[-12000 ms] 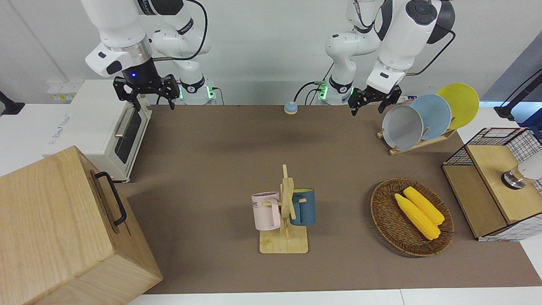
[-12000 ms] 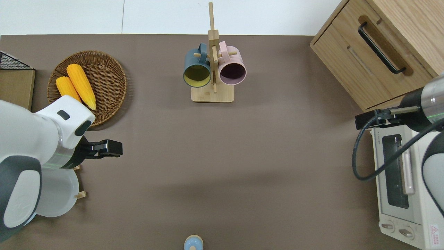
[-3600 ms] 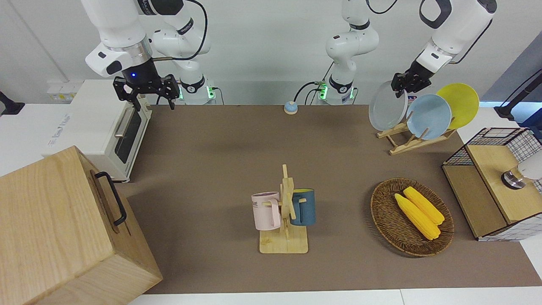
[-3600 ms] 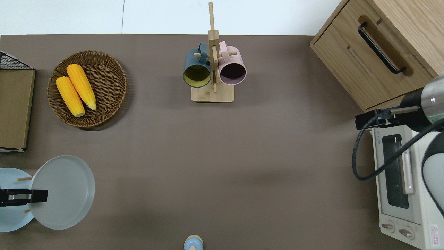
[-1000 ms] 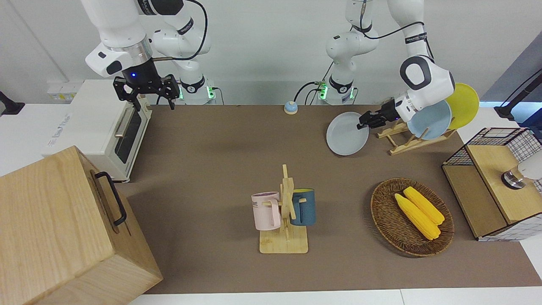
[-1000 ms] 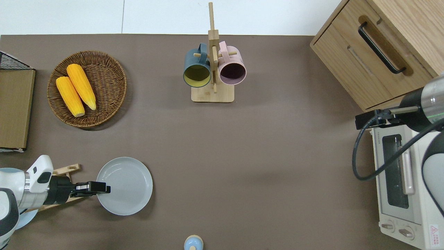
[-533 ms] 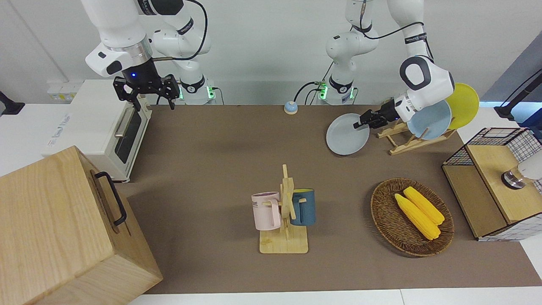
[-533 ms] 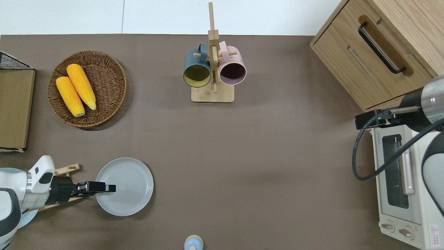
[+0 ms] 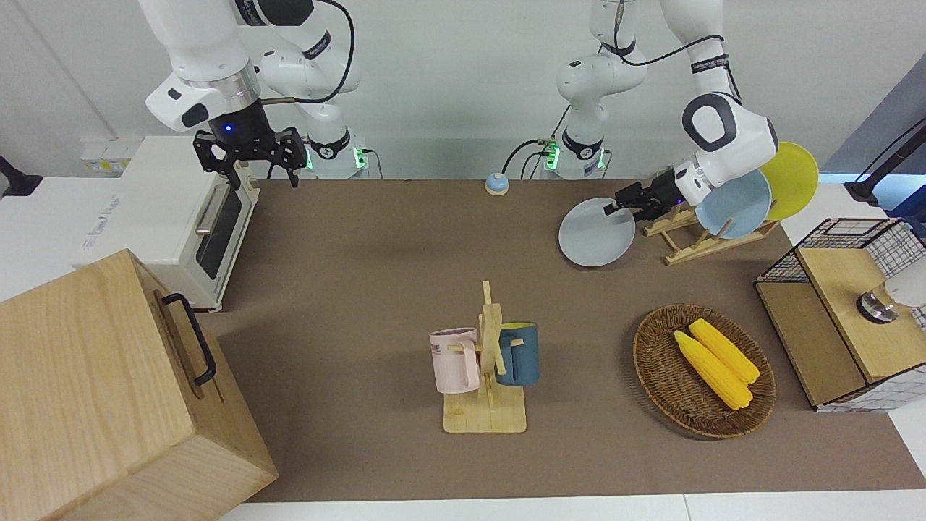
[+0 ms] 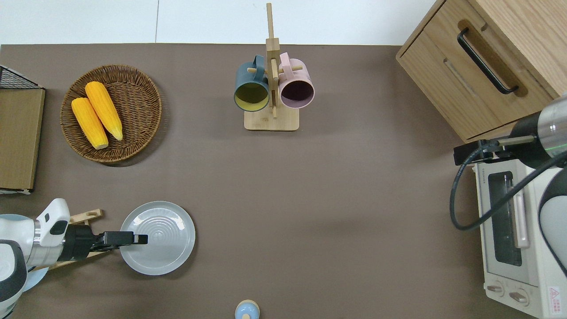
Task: Pick gray plate from low plate rack and place it on table with left arm
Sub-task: 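Open the left gripper to release the gray plate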
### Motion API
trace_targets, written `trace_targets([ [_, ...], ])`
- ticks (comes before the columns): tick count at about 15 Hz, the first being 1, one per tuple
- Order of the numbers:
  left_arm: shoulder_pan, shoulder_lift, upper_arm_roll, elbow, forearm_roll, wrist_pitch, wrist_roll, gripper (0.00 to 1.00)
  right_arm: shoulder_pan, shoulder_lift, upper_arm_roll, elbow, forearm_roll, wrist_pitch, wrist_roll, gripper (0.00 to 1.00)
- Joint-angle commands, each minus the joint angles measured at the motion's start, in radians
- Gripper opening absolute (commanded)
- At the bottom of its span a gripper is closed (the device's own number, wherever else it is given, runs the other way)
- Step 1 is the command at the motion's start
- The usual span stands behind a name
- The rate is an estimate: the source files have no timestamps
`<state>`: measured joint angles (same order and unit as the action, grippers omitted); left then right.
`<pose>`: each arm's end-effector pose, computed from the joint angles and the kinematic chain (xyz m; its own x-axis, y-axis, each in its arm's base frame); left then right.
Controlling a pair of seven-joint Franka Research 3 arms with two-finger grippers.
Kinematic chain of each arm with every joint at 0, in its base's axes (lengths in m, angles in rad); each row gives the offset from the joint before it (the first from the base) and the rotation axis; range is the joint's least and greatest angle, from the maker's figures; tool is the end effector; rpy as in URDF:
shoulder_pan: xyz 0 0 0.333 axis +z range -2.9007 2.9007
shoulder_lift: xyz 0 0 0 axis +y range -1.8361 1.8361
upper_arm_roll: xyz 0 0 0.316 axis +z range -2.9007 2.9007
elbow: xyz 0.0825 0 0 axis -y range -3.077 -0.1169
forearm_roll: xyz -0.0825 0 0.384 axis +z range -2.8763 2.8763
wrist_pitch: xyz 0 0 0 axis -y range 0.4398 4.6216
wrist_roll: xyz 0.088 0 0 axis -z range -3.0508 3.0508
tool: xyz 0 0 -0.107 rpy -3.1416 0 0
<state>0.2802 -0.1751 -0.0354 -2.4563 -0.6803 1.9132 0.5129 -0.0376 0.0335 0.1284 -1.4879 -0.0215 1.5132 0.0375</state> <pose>0.4232 0.0597 0.3509 0.9905 0.0453 -0.1302 0.1165 -0.7799 0.6150 0.5576 0.0470 0.6399 0.9986 0.0520 -0.0073 0.0521 -0.9985 0.0175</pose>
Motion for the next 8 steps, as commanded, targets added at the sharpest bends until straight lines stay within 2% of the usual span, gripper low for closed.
trace_targets([
  [1, -0.012, -0.026, -0.018, 0.048, 0.059, 0.017, -0.039, 1.00, -0.022, 0.009, 0.020, 0.020, -0.003, -0.016, 0.013, 0.983],
  [5, -0.012, -0.043, -0.099, 0.143, 0.148, -0.002, -0.232, 1.00, -0.022, 0.009, 0.020, 0.021, -0.003, -0.016, 0.013, 0.983],
  [8, -0.013, -0.098, -0.144, 0.166, 0.205, -0.025, -0.335, 1.00, -0.022, 0.009, 0.020, 0.021, -0.003, -0.016, 0.013, 0.983],
])
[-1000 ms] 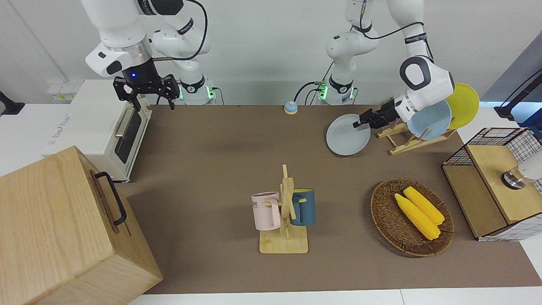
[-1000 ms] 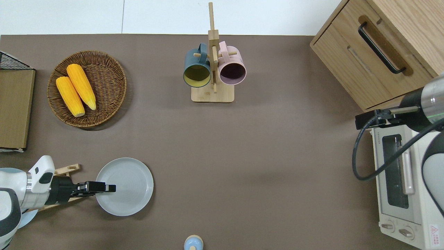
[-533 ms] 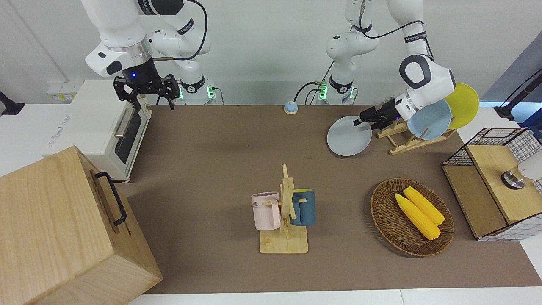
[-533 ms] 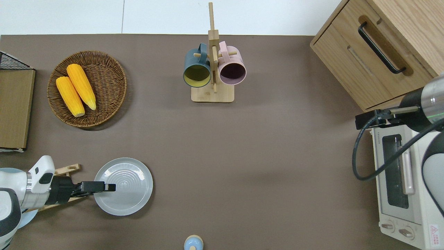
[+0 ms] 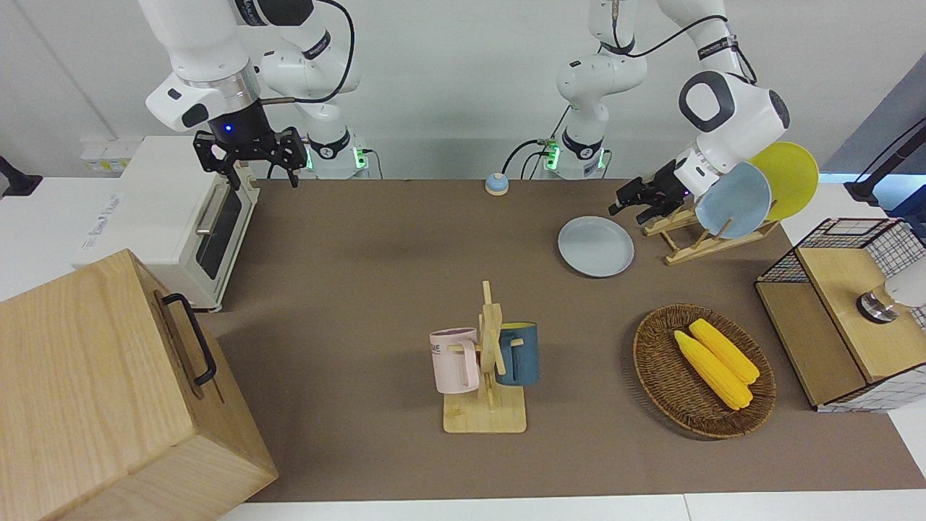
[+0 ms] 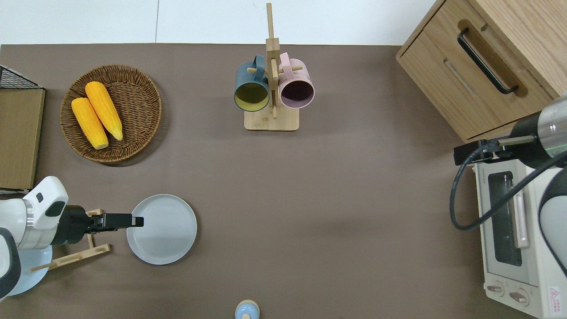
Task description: Pick gray plate from low plate rack and place it on table with left arm
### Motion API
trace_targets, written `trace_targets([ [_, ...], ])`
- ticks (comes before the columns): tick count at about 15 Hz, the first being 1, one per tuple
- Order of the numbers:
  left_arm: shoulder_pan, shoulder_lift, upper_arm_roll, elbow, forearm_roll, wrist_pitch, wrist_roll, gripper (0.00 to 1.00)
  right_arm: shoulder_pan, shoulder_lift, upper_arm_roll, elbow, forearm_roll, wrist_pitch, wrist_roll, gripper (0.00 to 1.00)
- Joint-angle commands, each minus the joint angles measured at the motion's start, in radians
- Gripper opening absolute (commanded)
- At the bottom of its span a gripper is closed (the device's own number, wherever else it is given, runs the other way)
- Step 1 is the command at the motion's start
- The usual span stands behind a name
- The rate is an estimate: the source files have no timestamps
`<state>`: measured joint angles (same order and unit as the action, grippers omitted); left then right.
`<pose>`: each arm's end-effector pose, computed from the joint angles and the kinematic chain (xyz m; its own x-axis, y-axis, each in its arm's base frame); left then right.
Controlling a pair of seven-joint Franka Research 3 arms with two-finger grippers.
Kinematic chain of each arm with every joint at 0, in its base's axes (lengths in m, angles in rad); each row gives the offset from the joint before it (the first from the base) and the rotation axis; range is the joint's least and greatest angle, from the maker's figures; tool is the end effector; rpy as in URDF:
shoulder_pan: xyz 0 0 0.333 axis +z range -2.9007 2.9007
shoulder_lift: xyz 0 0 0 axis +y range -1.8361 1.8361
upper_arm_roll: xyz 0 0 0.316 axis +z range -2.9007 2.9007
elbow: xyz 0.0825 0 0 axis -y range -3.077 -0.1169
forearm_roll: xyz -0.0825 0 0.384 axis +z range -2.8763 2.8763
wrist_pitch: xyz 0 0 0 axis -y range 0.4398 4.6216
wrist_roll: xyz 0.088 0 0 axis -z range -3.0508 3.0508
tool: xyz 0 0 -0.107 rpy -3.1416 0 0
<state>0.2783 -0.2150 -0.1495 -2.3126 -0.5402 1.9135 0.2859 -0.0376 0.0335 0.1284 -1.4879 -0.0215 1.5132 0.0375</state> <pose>0.4600 0.0213 0.4228 0.9938 0.0584 -0.0946 0.0958 -0.8817 0.4619 0.5576 0.0470 0.6399 0.9986 0.0520 -0.0073 0.0521 -0.9985 0.0175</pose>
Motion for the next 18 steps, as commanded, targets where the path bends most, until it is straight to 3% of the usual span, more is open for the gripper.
trace_targets([
  [1, -0.010, -0.085, -0.054, 0.027, 0.095, -0.027, -0.153, 1.00, -0.022, 0.009, 0.020, 0.020, -0.003, -0.016, 0.013, 0.983],
  [4, -0.010, -0.128, -0.132, 0.080, 0.179, -0.082, -0.314, 1.00, -0.022, 0.009, 0.020, 0.020, -0.003, -0.016, 0.013, 0.983],
  [9, -0.010, -0.113, -0.214, 0.264, 0.265, -0.198, -0.499, 1.00, -0.022, 0.009, 0.020, 0.021, -0.003, -0.016, 0.013, 0.983],
  [13, -0.005, -0.101, -0.271, 0.309, 0.376, -0.215, -0.499, 1.00, -0.022, 0.009, 0.020, 0.020, -0.003, -0.016, 0.013, 0.983],
  [18, 0.009, -0.087, -0.263, 0.358, 0.388, -0.295, -0.487, 1.00, -0.022, 0.009, 0.020, 0.020, -0.003, -0.016, 0.013, 0.983],
])
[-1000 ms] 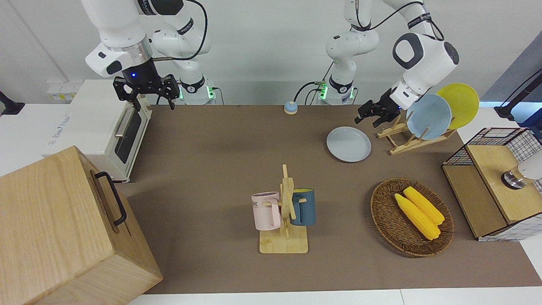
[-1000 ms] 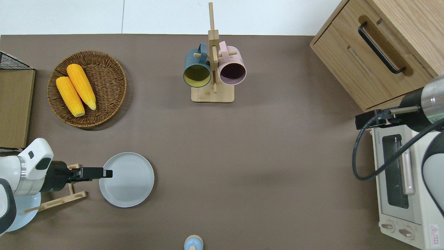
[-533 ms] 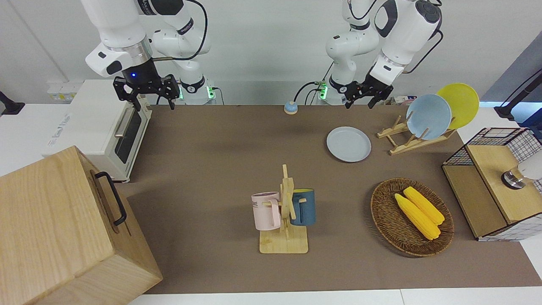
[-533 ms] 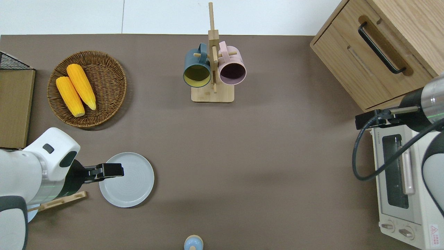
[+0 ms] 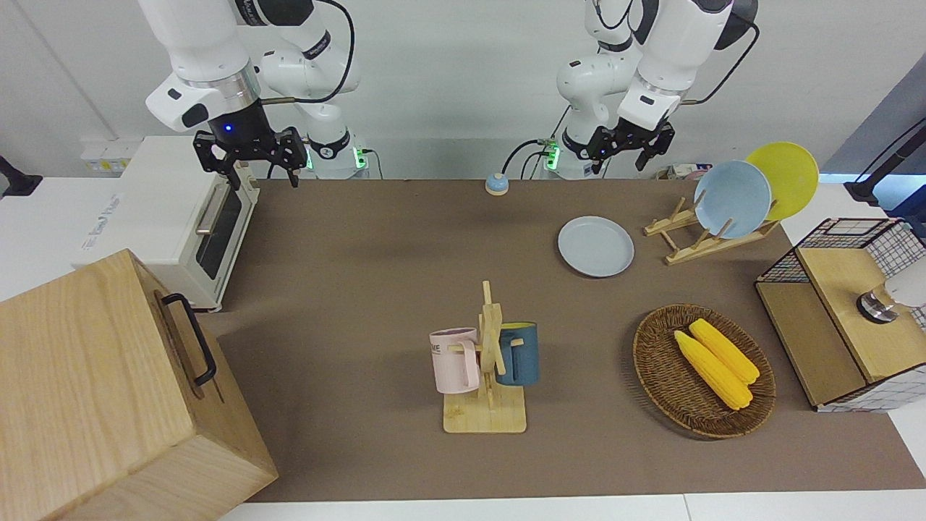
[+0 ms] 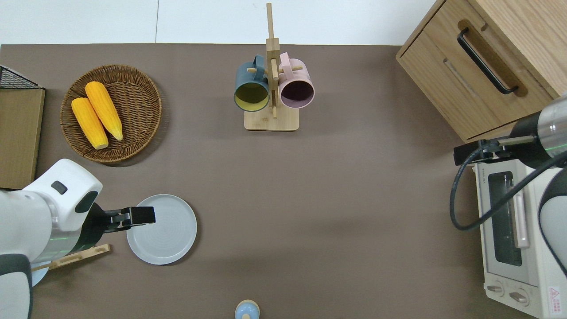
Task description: Pick gray plate from low plate rack and place it on table with left arm
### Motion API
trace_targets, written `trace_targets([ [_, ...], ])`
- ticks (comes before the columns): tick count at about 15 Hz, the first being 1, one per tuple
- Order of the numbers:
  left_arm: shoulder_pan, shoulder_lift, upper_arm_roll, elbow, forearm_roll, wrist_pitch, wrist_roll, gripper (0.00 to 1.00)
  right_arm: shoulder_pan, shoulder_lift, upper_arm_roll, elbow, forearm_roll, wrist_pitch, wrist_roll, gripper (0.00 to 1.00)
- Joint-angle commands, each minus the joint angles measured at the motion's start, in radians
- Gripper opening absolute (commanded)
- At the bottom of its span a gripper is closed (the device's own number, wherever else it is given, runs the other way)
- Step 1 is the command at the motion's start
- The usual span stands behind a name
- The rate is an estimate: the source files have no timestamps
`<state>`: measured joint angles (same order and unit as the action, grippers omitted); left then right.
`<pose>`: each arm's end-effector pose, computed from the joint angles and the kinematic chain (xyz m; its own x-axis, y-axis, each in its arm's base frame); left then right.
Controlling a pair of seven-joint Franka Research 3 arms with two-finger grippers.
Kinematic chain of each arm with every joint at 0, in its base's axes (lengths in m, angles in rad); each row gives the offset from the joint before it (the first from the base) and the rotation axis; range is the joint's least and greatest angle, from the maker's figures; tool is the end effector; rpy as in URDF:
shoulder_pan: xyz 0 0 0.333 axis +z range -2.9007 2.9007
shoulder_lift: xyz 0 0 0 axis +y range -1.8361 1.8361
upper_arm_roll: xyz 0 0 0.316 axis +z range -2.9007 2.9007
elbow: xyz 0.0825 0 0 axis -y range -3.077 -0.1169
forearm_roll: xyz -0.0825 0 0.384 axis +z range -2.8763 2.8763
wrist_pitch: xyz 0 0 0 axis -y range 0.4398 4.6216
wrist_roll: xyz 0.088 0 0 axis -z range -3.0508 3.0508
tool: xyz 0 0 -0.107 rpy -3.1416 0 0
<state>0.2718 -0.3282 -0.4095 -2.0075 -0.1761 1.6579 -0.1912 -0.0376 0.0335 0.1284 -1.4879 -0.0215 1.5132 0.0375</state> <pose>0.4502 -0.1027 0.5759 0.9941 0.0943 -0.0537 0.0963 -0.9947 0.0363 0.5576 0.0470 0.6399 0.9986 0.0520 -0.0073 0.0521 -0.9985 0.0175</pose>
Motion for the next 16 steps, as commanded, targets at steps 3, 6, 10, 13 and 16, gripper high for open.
trace_targets([
  [3, 0.029, 0.031, 0.001, 0.053, 0.026, -0.035, -0.007, 1.00, -0.022, 0.009, 0.020, 0.021, -0.003, -0.016, 0.013, 0.983],
  [6, -0.056, 0.077, 0.090, 0.055, 0.095, -0.023, -0.007, 1.00, -0.022, 0.009, 0.020, 0.021, -0.003, -0.016, 0.013, 0.983],
  [10, -0.172, 0.121, 0.218, 0.073, 0.109, -0.015, -0.007, 1.00, -0.022, 0.009, 0.020, 0.021, -0.003, -0.016, 0.013, 0.983],
  [13, -0.172, 0.124, 0.216, 0.090, 0.098, -0.026, -0.007, 1.00, -0.022, 0.009, 0.020, 0.021, -0.003, -0.016, 0.013, 0.983],
  [16, -0.172, 0.123, 0.212, 0.093, 0.098, -0.030, -0.007, 1.00, -0.022, 0.009, 0.020, 0.020, -0.003, -0.016, 0.013, 0.983],
])
